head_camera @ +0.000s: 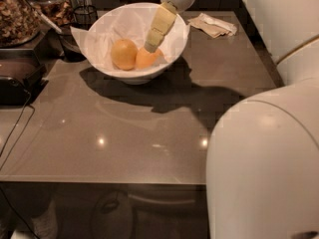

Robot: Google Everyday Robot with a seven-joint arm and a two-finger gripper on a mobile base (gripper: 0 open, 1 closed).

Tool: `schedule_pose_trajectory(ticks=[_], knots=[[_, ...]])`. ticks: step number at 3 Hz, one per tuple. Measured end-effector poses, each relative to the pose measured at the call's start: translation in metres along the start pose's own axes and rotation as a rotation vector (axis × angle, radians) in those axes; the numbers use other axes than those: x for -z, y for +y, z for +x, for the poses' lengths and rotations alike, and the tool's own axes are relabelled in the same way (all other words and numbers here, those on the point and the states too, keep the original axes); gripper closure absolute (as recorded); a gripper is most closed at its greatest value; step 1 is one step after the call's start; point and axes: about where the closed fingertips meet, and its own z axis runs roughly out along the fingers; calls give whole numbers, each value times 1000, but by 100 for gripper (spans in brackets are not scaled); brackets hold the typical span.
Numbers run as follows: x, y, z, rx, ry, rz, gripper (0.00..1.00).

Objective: Pick orange from white bowl

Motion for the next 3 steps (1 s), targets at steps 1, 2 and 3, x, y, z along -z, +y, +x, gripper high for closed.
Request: schedule_pose_trajectory(ticks=[1, 2, 3], knots=[[-13, -5, -14, 1, -7, -21, 0], [-23, -10, -15, -18, -10, -35, 6], [-32, -15, -12, -46, -4, -42, 15]])
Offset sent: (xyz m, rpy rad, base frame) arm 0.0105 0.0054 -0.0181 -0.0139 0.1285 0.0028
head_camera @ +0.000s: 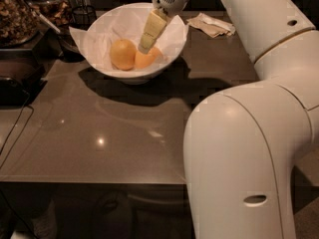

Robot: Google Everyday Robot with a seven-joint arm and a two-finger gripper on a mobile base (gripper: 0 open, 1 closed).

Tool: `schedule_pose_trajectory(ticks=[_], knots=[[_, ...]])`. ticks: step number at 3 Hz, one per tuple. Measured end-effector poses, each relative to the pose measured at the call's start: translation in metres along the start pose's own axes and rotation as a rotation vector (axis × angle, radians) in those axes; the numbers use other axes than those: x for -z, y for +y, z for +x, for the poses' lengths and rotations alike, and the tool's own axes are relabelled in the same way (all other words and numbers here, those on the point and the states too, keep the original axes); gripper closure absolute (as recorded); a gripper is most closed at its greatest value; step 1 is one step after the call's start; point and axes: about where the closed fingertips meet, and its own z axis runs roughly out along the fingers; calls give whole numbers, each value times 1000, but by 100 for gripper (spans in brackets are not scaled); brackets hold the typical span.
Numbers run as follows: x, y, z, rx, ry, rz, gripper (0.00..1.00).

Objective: Pick orange from white bowl

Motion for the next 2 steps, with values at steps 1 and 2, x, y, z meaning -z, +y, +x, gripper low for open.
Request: schedule_pose_trajectory(ticks=[1, 2], knots=[[-10, -4, 6, -32, 12, -11, 25], [-16, -10, 13, -59, 31, -7, 25]])
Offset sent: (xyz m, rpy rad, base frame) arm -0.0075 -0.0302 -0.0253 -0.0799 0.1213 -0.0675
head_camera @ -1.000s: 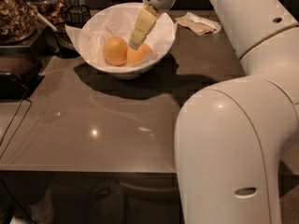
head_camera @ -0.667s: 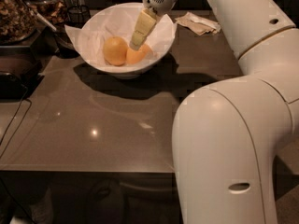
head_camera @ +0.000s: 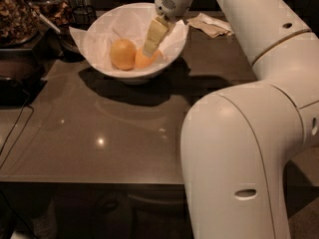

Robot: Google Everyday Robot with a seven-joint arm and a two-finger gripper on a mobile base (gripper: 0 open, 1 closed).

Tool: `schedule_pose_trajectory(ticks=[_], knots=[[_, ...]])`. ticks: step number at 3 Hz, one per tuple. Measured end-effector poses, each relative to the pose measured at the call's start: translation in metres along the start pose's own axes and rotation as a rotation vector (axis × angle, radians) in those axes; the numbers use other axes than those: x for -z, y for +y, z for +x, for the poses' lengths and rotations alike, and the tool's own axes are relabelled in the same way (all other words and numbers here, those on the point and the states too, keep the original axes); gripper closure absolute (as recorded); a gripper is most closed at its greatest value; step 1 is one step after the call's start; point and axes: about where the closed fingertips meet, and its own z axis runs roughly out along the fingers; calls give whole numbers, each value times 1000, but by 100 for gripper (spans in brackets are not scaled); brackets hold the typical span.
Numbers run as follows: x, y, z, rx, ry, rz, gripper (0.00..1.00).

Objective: Pick orange from white bowl

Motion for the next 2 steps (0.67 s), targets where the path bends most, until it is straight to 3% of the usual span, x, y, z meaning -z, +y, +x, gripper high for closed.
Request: schedule_pose_trajectory(ticks=[2], knots=[[-21, -4, 3, -16, 47, -12, 28]])
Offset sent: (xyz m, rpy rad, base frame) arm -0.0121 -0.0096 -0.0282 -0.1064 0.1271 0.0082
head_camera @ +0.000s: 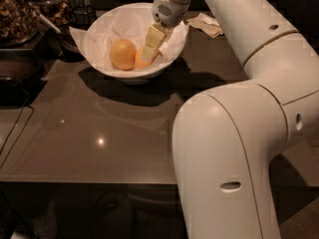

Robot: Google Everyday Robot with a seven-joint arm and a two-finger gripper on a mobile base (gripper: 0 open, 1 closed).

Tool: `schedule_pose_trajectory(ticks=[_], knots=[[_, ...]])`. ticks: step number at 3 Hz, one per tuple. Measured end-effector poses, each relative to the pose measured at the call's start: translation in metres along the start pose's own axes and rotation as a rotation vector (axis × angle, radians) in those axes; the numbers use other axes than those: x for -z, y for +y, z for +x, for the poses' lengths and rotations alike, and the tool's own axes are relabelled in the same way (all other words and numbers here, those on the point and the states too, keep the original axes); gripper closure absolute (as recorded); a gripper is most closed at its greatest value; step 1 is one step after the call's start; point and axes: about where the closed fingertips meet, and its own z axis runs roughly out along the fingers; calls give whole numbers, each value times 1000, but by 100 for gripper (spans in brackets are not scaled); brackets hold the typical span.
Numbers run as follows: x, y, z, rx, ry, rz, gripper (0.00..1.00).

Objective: Pick orange from white bowl

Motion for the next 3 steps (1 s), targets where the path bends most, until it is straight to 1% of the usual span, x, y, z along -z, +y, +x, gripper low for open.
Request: schedule_pose_trajectory(ticks=[2, 3], knots=[[-14, 4, -4, 14, 41, -6, 31], [-23, 5, -4, 13, 54, -19, 31]])
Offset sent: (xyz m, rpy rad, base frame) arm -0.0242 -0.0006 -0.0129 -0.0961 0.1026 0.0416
